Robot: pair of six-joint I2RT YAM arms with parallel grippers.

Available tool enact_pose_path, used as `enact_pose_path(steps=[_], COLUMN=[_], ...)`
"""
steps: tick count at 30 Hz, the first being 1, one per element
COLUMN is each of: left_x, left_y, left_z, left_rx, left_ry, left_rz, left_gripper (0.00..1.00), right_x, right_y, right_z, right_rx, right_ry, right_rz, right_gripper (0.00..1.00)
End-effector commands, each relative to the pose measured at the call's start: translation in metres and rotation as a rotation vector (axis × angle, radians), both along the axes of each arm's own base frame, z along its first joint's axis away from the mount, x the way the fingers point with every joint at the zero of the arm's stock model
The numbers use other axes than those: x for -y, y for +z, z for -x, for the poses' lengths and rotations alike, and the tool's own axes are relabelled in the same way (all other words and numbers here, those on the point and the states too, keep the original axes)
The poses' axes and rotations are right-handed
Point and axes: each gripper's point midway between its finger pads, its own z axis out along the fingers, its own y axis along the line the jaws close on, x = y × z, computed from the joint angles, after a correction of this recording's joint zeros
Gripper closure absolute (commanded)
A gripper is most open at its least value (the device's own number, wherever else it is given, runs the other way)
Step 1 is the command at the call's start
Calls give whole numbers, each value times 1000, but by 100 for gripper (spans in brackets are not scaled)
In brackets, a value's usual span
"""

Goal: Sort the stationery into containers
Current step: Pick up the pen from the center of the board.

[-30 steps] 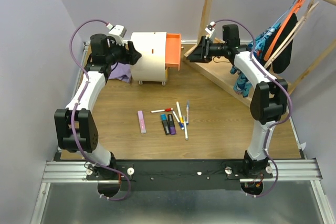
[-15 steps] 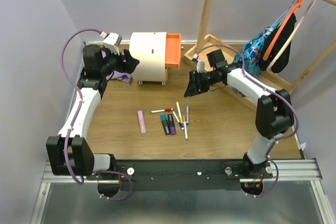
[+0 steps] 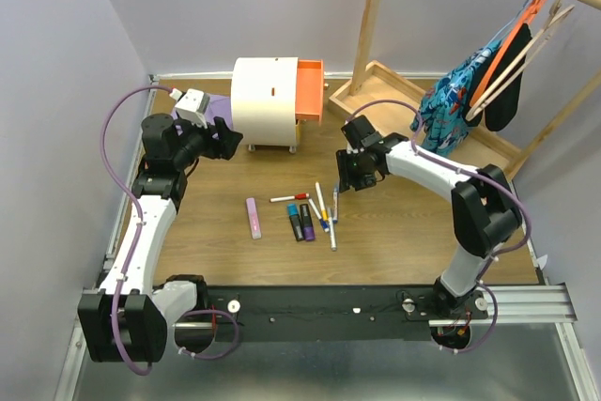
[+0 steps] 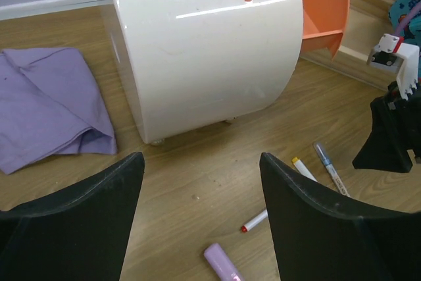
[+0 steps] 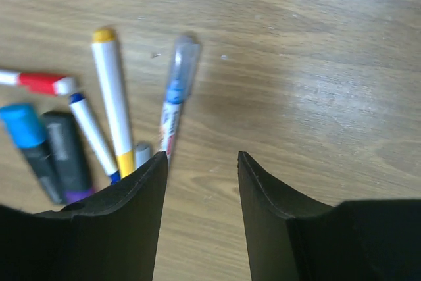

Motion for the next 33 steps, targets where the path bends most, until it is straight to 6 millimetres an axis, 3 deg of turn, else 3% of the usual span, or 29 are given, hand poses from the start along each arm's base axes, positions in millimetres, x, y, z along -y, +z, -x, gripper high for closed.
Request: enact_pose_path(steps=[1, 10, 21, 28, 31, 32, 33], left_x=[-15, -27, -33, -32, -30, -28, -27], left_y=[-6, -18, -26, -25, -24, -24, -23], left_z=[5, 7, 8, 5, 4, 4, 3], left_rx=[-14, -28, -51, -59, -63, -63, -62], left_ry=[57, 103, 126, 124, 118, 107, 104], left_rz=[3, 13, 22, 35, 48, 53, 54], left_gripper=[20, 20, 20, 20, 20, 20, 20], right_x=[4, -18, -23, -21, -14, -8, -10], right_y=[-18, -30, -58, -77, -61, -56, -32], right_z=[-21, -25, -11, 10, 12, 15, 14], right_rx=[18, -12, -88, -122, -86, -77, -32], right_ry=[-108, -90, -79, -46, -42, -30, -15], right_rz=[81, 62, 93, 178, 189, 194, 152], right_gripper=[47, 49, 52, 86, 99, 100, 100])
